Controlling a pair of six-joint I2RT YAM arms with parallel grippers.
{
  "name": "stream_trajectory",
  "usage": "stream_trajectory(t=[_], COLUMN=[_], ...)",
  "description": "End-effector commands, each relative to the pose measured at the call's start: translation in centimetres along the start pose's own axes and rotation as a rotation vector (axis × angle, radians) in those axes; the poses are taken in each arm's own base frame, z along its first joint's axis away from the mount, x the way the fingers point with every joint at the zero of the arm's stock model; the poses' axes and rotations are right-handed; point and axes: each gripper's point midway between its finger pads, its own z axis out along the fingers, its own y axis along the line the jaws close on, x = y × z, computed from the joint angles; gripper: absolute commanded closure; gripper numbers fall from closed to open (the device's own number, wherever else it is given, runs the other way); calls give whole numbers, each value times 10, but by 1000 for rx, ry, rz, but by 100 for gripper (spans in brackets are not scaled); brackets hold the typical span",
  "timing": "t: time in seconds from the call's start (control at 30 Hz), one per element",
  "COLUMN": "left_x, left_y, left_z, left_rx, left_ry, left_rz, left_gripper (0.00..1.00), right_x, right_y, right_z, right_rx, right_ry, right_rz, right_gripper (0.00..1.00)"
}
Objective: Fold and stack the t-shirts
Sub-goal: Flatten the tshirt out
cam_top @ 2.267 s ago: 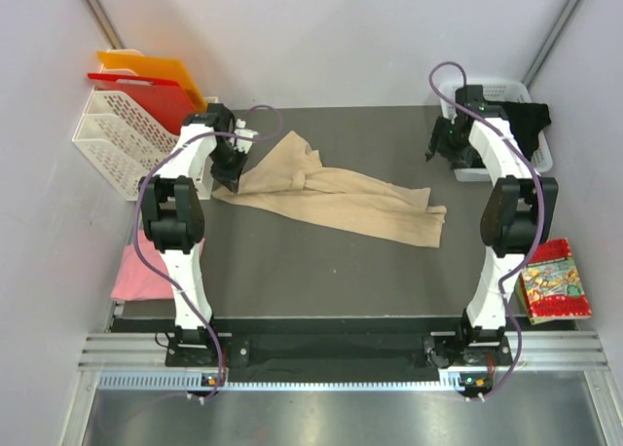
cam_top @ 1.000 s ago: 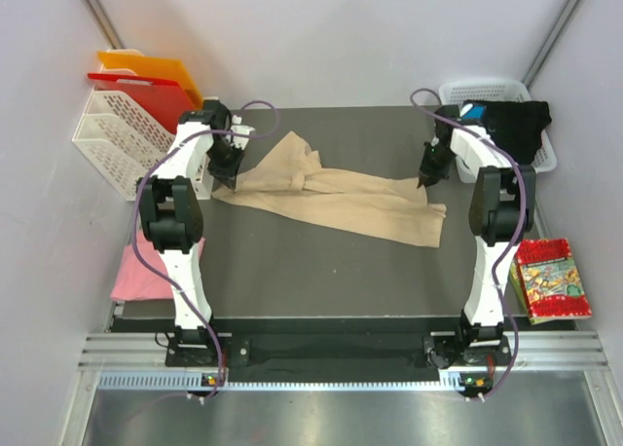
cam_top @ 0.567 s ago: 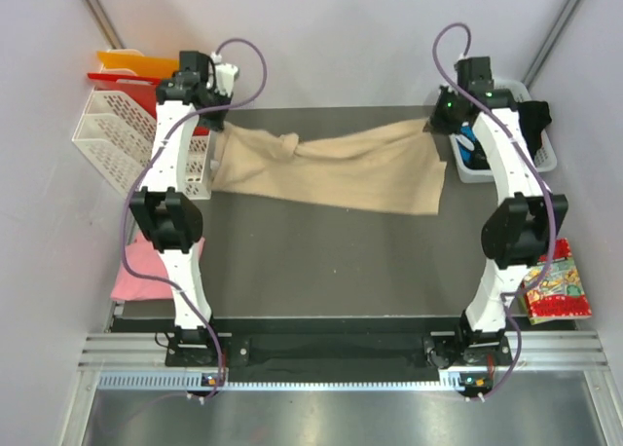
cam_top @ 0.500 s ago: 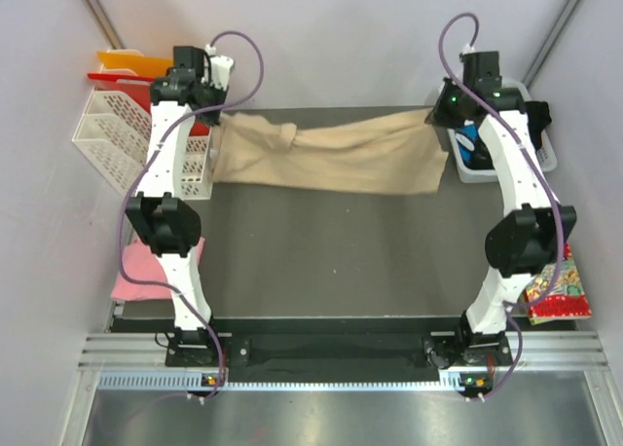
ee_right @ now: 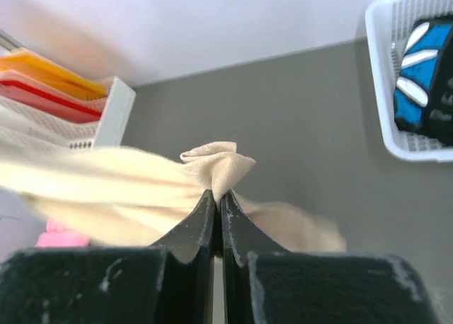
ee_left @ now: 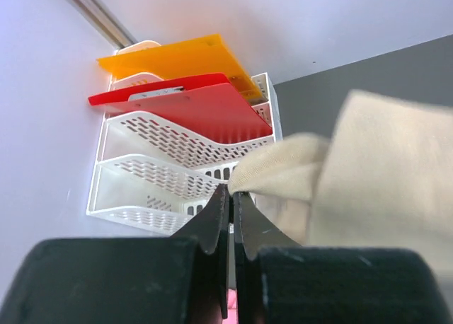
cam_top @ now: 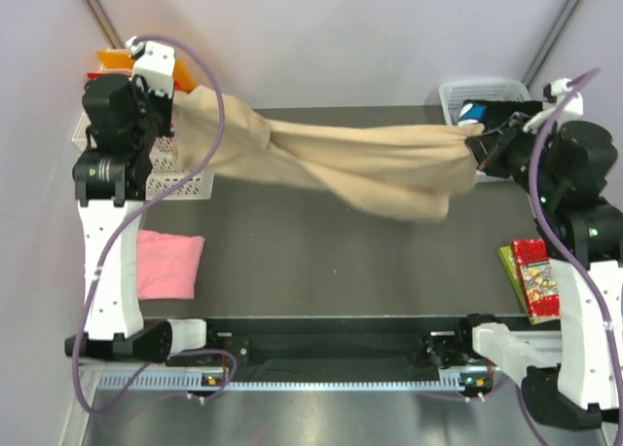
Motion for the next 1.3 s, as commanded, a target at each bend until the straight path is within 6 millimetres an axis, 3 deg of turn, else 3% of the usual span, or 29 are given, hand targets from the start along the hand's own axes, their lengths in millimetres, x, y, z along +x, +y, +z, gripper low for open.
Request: stream_trajectory(t=[0.0, 0.03, 0.07, 0.2, 0.33, 0.37, 0.5, 0.6, 0.77, 0.9, 1.0, 1.03, 1.07, 1.13, 1.2, 1.27], left_x=[42, 40, 32, 26, 34, 42, 60, 53, 2, -8, -27, -37, -52, -64, -82, -83], left_y=[-7, -8, -7, -13, -20, -23, -34, -30, -11, -4, 12, 18, 26, 30, 31, 29], left_z=[39, 45, 53, 63, 64, 62, 50, 43, 10, -32, -69, -78, -95, -107, -117, -118], left_rx=[-9, -6, -2, 42, 74, 82, 119, 108, 73, 63, 0, -22, -51, -59, -39, -25], left_ry=[112, 119, 113, 120, 150, 163, 193, 173, 49, 13, -71, -110, -165, -198, -245, -235], left_rz=[7, -10, -17, -31, -38, -36, -33, -35, -44, -19, 4, 15, 15, 2, -8, -25], left_gripper=[100, 100, 100, 100, 100, 100, 100, 100, 100, 100, 100, 100, 100, 100, 100, 100], right_x=[-6, -6, -31, -55, -44, -33, -14, -10, -9, 3, 1, -12, -19, -36, -48, -59], right_y=[-13, -17, -7, -2, -5, -12, -23, -26, -10, -6, -5, 1, 1, 8, 8, 13], right_z=[32, 51, 47, 59, 71, 75, 73, 67, 44, 9, -31, -50, -60, -78, -82, -79], right_rx=[60, 78, 59, 72, 67, 88, 118, 130, 74, 45, 47, 38, 50, 39, 57, 50], right_ry=[-12, 23, -29, -63, -22, 4, 42, 44, 23, 20, -18, -70, -101, -160, -197, -223], right_rz=[0, 1, -8, -11, 0, 3, -5, -26, -69, -99, -125, -141, -143, -141, -129, -119], right_gripper=[100, 100, 100, 100, 100, 100, 100, 100, 100, 100, 100, 100, 100, 100, 100, 100])
